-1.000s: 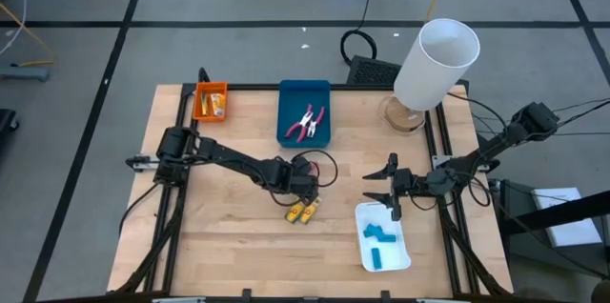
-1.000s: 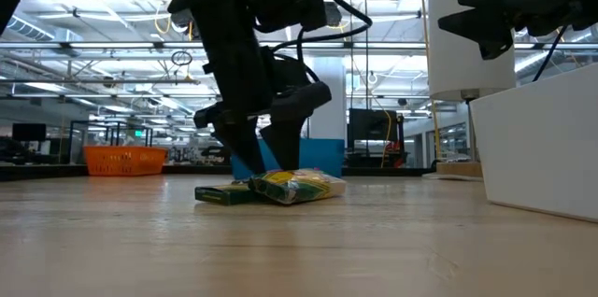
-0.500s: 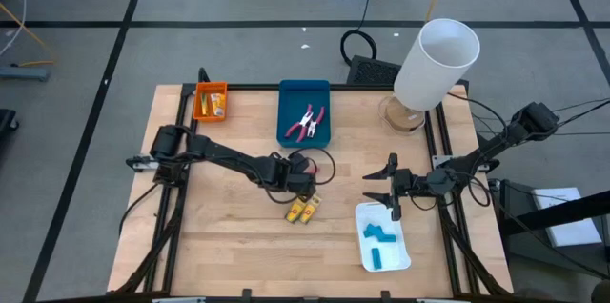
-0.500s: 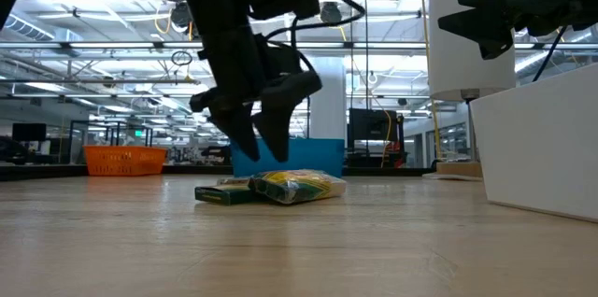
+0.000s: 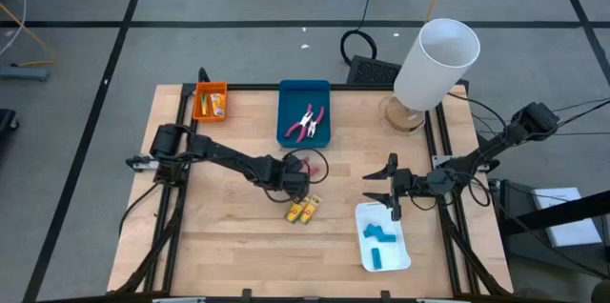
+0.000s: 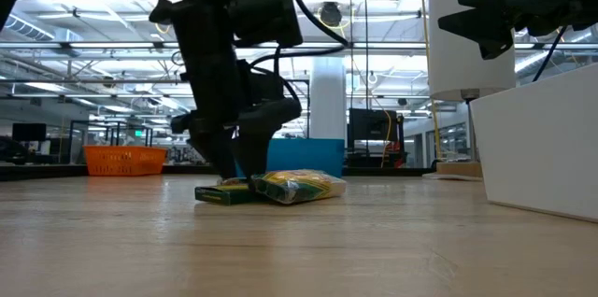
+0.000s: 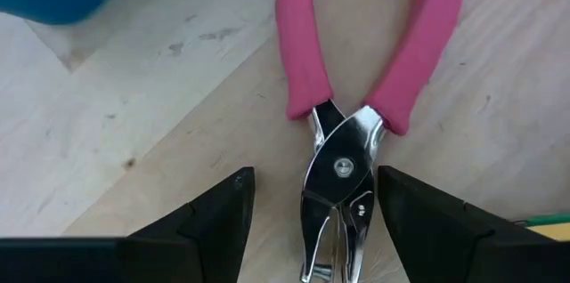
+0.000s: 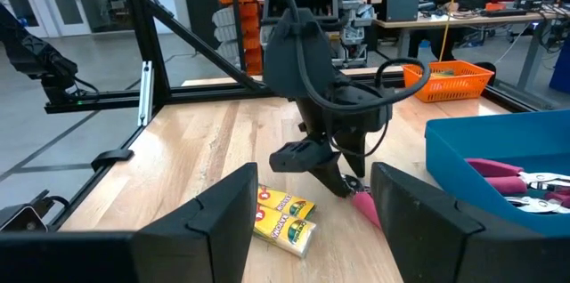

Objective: Pick & Place School Supplies
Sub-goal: Put the pink hole puncher into the blue bin

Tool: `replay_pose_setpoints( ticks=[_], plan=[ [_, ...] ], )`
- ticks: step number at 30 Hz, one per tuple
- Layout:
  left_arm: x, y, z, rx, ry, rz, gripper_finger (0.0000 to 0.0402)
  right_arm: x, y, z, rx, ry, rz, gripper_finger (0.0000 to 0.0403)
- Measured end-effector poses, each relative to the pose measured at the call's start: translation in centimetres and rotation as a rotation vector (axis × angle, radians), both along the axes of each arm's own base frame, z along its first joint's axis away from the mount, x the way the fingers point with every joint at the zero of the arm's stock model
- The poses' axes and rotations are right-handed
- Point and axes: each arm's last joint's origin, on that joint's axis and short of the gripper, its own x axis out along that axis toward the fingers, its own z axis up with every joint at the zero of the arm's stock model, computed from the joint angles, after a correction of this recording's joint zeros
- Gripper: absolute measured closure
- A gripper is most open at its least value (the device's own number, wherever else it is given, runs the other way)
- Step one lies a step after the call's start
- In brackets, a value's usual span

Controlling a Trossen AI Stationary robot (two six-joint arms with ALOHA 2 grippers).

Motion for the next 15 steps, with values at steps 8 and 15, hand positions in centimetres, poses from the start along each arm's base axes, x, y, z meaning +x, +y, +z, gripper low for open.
replay_pose_setpoints(
  ticks=[8,15],
  plan=[
    [-0.04,0.09,-0.25,0.011,-0.019,-0.024,0.0163,0.00,0.00,0.00,0.000,0.000,0.000,0.0193],
    [0.26,0.87,-0.25,0.016,-0.031,-0.040,0.0248,0.00,-0.01,0.00,0.008,-0.001,-0.001,0.0193]
  ],
)
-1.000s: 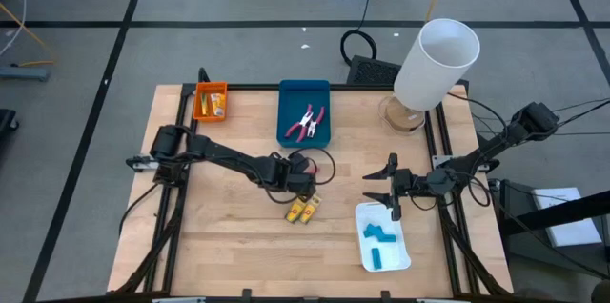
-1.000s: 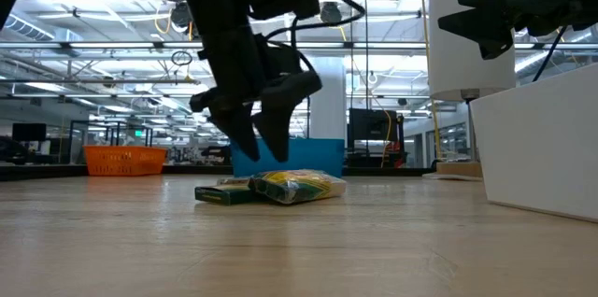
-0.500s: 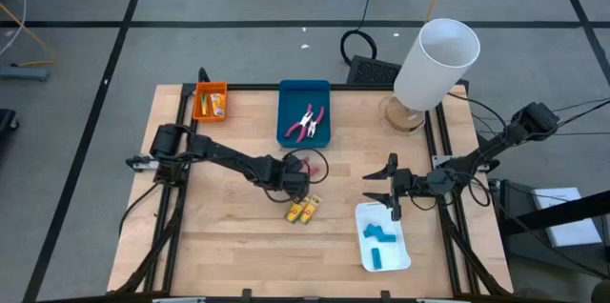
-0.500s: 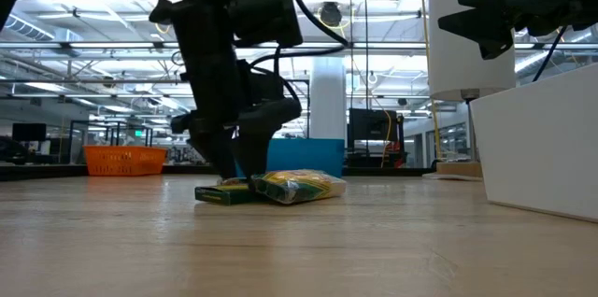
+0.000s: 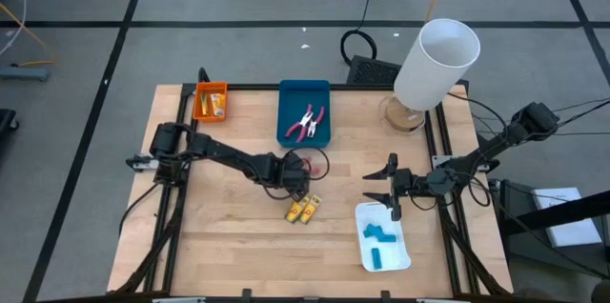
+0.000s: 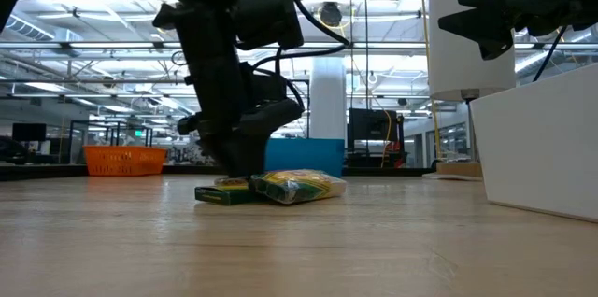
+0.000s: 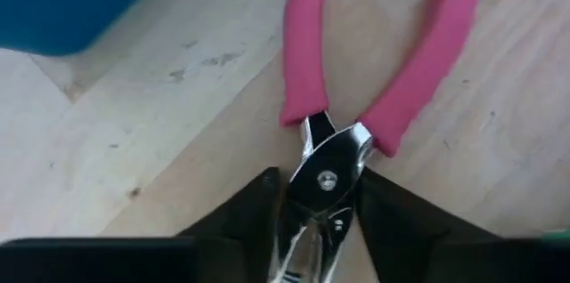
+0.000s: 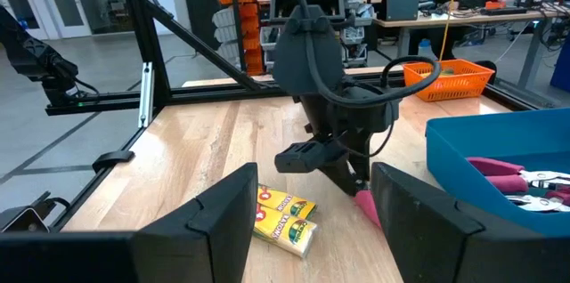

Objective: Pick & Place School Supplies
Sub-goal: Put the pink hole puncher into the blue bin

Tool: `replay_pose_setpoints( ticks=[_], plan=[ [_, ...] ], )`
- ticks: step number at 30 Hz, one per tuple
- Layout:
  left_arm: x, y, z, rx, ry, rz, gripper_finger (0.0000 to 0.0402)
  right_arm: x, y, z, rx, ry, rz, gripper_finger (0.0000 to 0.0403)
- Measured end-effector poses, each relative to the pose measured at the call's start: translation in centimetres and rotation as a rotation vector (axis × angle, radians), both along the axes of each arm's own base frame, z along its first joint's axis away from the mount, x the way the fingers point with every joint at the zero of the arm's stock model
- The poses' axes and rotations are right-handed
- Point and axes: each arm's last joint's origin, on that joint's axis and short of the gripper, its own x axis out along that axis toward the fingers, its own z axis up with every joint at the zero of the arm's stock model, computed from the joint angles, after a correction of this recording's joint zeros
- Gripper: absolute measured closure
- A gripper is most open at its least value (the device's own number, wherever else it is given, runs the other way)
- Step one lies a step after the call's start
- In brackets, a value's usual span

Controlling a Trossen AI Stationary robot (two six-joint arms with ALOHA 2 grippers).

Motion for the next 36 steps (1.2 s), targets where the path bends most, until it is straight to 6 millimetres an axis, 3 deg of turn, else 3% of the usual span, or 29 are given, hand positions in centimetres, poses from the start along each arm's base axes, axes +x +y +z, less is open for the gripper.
replay_pose_setpoints(
  ticks=[4,15,28,36],
  plan=[
    [0.1,0.4,0.0,-0.014,0.001,-0.001,0.0301,0.0,0.0,0.0,0.000,0.000,0.000,0.0193],
    [0.2,0.3,0.4,-0.010,-0.020,-0.033,0.0301,0.0,0.0,0.0,0.000,0.000,0.000,0.0193],
    [-0.6,-0.7,6.1,0.078,-0.199,-0.086,0.0301,0.0,0.0,0.0,0.000,0.000,0.000,0.0193],
    [-1.4,1.2,9.5,0.168,-0.285,-0.066,0.0301,0.0,0.0,0.0,0.001,-0.001,0.000,0.0193]
  ],
)
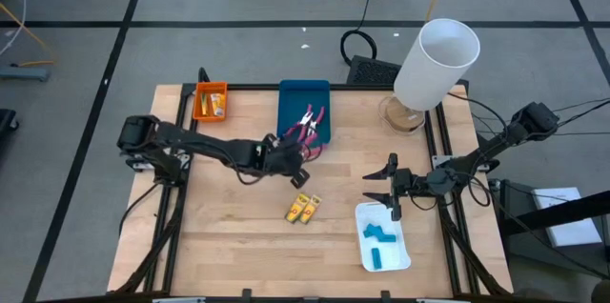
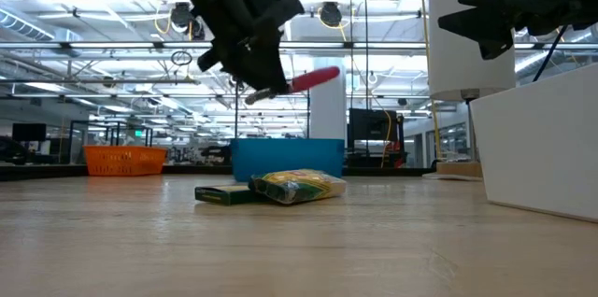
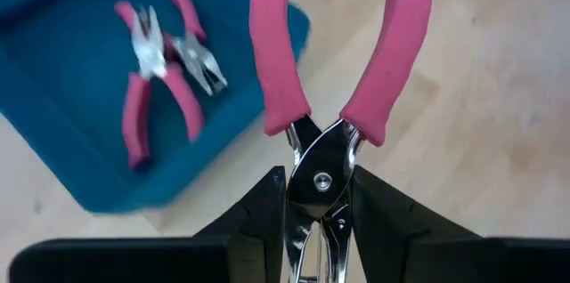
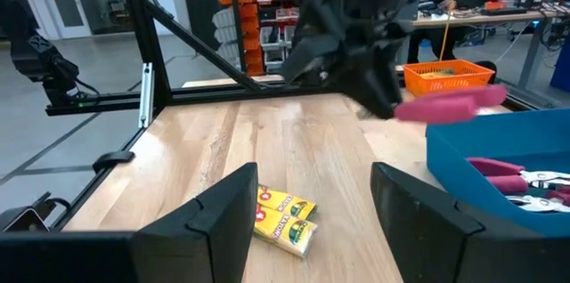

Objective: Pick & Place School Supplies
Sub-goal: Put the pink hole puncher into the blue bin

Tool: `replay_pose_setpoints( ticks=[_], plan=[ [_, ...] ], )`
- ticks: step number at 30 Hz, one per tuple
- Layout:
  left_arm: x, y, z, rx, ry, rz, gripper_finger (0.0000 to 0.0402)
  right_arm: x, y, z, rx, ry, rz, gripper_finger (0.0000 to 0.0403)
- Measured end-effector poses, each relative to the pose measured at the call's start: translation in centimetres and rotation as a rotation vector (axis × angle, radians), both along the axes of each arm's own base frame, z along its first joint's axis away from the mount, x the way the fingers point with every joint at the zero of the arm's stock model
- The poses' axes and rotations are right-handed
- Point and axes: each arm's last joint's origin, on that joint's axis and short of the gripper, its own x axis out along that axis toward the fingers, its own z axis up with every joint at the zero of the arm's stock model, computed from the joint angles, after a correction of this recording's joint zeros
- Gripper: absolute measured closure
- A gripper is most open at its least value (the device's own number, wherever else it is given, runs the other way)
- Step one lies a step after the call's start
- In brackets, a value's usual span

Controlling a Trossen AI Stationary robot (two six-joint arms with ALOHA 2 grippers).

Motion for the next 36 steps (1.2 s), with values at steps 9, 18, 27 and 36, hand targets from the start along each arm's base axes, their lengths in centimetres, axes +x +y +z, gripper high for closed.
replay_pose_setpoints(
  ticks=[9,18,27,36],
  plan=[
    [-0.1,5.1,1.0,0.058,-0.024,0.081,0.0301,0.0,0.0,0.0,0.000,0.000,0.000,0.0193],
    [-1.0,11.2,1.1,0.071,-0.025,0.220,0.0301,0.0,0.0,0.0,-0.001,0.001,0.000,0.0193],
    [-0.6,15.8,-1.4,0.025,-0.050,0.290,0.0295,0.0,0.0,-0.1,-0.009,0.008,-0.001,0.0193],
    [1.0,17.6,-6.2,-0.038,-0.045,0.314,0.0291,0.0,0.0,-0.2,-0.013,0.016,-0.001,0.0193]
  ],
)
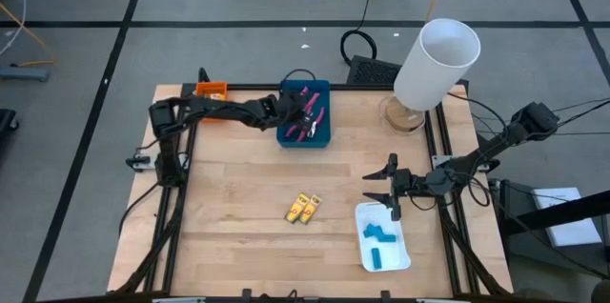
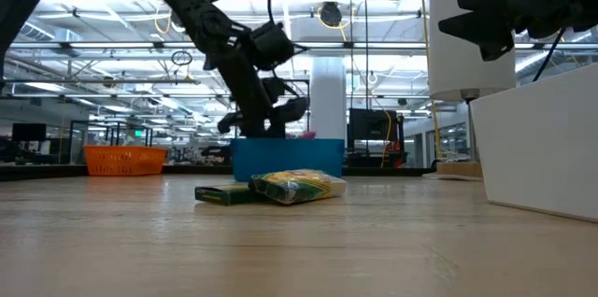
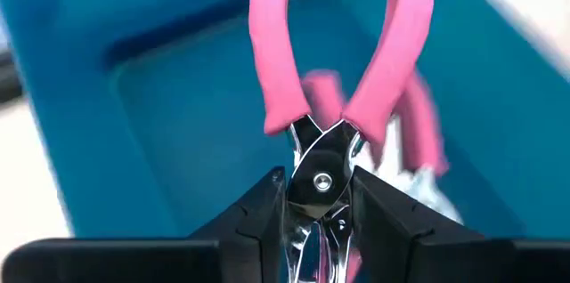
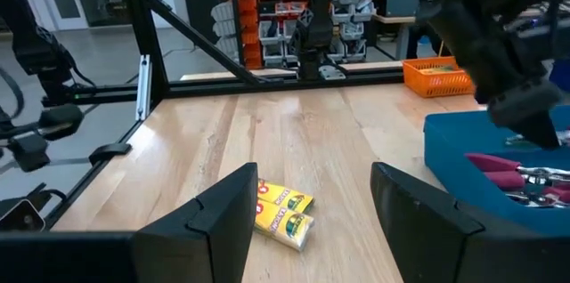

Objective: Pick & Place School Supplies
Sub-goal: Put the pink hole puncher into the blue bin, then put the yellow crayon pack into the orange bin

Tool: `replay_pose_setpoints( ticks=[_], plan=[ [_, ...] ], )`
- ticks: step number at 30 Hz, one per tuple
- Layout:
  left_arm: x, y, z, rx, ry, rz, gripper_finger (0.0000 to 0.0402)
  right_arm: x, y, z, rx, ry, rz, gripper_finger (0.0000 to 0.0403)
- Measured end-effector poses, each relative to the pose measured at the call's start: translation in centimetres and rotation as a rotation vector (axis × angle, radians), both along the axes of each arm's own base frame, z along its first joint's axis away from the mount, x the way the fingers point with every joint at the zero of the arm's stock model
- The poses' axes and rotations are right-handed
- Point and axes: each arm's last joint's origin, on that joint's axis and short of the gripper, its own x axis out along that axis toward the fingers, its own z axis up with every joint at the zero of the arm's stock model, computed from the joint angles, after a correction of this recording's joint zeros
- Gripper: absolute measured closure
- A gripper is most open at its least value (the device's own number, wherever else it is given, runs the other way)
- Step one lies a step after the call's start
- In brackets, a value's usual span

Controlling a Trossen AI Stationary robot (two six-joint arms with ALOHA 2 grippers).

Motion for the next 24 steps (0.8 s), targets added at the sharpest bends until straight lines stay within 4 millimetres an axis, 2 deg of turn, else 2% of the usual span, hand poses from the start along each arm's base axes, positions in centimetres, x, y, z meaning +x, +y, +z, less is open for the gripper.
replay_pose_setpoints(
  ticks=[4,10,14,17,21,24],
  plan=[
    [0.0,0.3,-0.8,-0.009,0.022,0.010,0.0266,0.0,0.0,0.0,-0.001,0.002,0.000,0.0193],
    [-0.1,0.3,-0.4,-0.002,0.015,0.007,0.0228,0.0,0.0,0.0,0.000,-0.001,-0.001,0.0193],
    [-0.1,0.2,0.1,0.004,0.006,-0.017,0.0212,0.0,0.0,0.0,0.000,0.000,0.000,0.0193],
    [-0.3,-0.2,1.7,-0.025,-0.042,-0.078,0.0204,0.0,0.0,0.0,0.000,0.000,0.000,0.0193],
    [-0.6,-2.4,4.8,-0.104,-0.137,-0.212,0.0203,0.0,0.0,0.0,0.000,-0.001,0.000,0.0193],
    [-0.4,-5.9,6.7,-0.112,-0.160,-0.332,0.0209,0.0,0.0,0.0,0.000,-0.001,0.000,0.0193]
  ],
)
